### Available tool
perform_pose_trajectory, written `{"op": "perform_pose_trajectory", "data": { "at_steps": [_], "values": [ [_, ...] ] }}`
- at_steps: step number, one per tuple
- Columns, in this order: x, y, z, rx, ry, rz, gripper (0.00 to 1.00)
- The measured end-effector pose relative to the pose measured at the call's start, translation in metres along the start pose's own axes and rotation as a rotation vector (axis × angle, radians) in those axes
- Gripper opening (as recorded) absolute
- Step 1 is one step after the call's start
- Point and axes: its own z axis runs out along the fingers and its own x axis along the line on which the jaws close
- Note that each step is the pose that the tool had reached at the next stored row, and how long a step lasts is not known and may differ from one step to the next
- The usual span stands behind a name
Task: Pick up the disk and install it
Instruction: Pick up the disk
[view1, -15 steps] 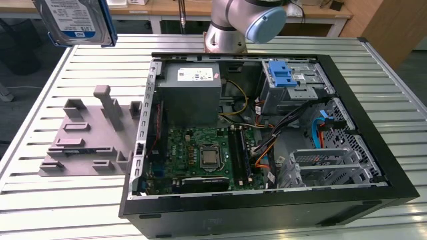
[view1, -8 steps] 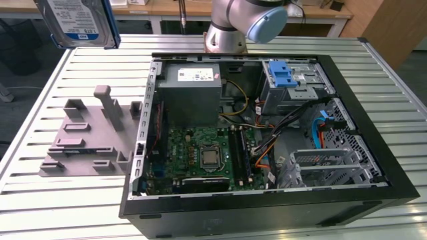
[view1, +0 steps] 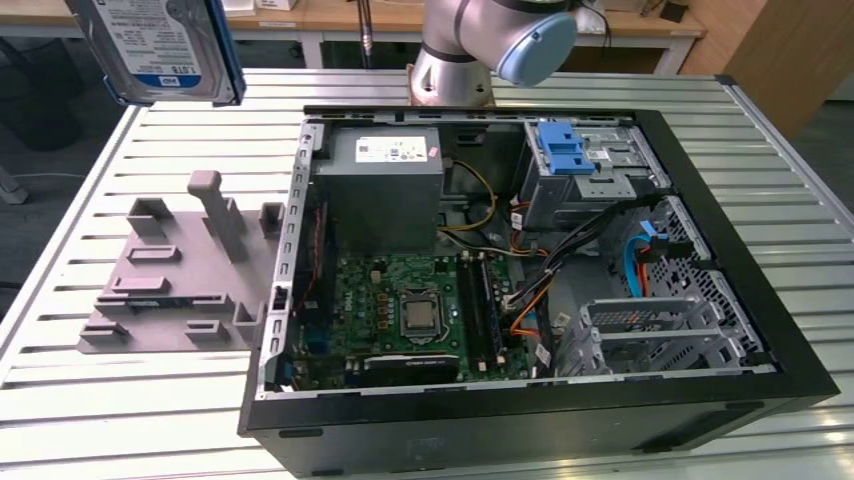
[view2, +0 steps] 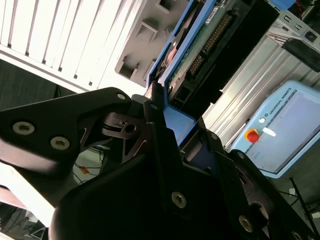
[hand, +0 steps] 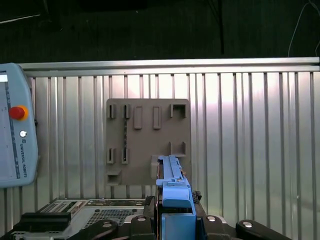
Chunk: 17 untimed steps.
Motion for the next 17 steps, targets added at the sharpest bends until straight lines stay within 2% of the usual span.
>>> {"op": "perform_pose_trajectory", "data": {
  "at_steps": [6,17],
  "values": [
    [0.0024,-0.0087,0.0001,0.0001,0.0,0.001,0.36],
    [0.0027,-0.0278,0.0002,0.0,0.0,0.0,0.36]
  ]
}}
